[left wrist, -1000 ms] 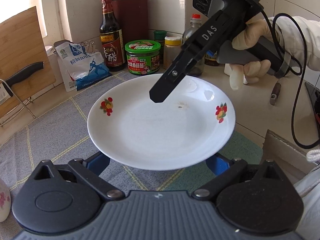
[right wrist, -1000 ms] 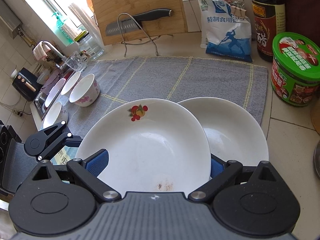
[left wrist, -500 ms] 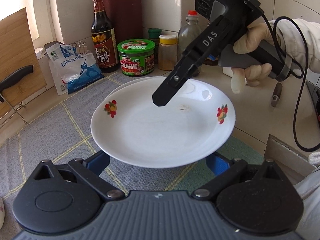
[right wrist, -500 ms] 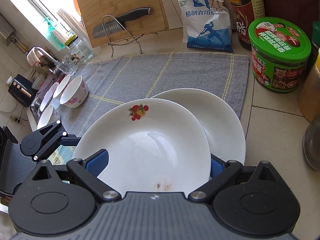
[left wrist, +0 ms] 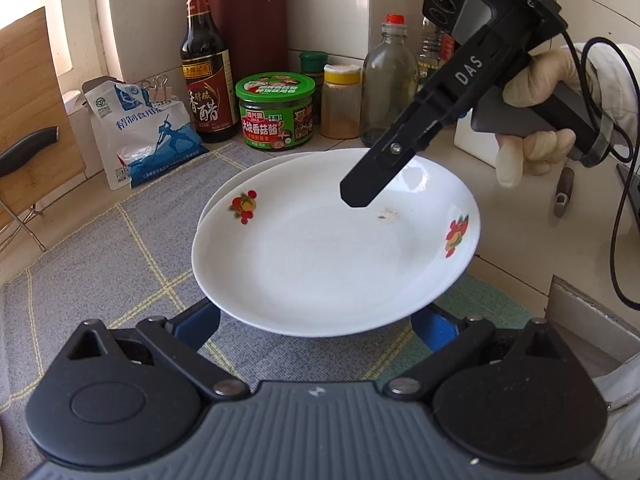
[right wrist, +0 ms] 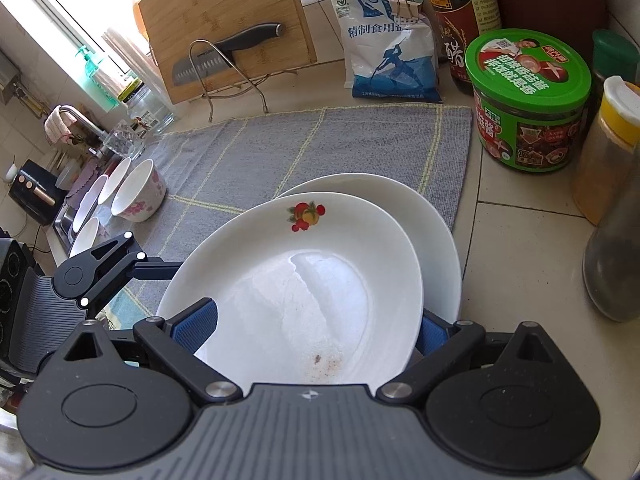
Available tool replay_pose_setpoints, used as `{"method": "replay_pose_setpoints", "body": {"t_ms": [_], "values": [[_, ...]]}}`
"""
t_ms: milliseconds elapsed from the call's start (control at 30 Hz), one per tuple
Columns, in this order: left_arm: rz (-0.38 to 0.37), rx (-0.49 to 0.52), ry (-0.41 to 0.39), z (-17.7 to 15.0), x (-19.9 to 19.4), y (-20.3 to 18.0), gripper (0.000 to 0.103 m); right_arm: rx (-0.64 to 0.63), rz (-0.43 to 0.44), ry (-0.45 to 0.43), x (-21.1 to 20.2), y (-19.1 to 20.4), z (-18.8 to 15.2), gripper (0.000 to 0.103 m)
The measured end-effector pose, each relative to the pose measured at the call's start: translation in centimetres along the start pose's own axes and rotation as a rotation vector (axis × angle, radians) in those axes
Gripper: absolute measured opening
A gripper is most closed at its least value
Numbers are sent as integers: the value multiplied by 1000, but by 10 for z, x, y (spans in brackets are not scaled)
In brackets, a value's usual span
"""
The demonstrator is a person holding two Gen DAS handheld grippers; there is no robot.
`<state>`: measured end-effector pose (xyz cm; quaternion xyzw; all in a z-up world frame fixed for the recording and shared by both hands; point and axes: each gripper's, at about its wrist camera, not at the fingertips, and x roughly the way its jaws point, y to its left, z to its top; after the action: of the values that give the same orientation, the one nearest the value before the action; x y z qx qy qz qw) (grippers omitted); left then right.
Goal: Organize plates and bowls
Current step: 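Carry the fruit-print plate over the plate stack with the right tool, then lower the plate onto the stack and open the right tool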
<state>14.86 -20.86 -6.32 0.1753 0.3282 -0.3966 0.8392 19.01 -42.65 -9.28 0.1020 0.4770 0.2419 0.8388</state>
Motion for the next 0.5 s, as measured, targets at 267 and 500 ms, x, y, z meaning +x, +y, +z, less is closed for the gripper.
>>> {"method": "replay_pose_setpoints", "body": {"t_ms": [267, 500], "values": [[-21, -10, 0, 1, 7, 6, 100, 7, -27, 3, -6, 0, -6, 101], [-26, 8, -7, 1, 10, 8, 101, 2, -58, -3, -13, 6, -7, 101]]}}
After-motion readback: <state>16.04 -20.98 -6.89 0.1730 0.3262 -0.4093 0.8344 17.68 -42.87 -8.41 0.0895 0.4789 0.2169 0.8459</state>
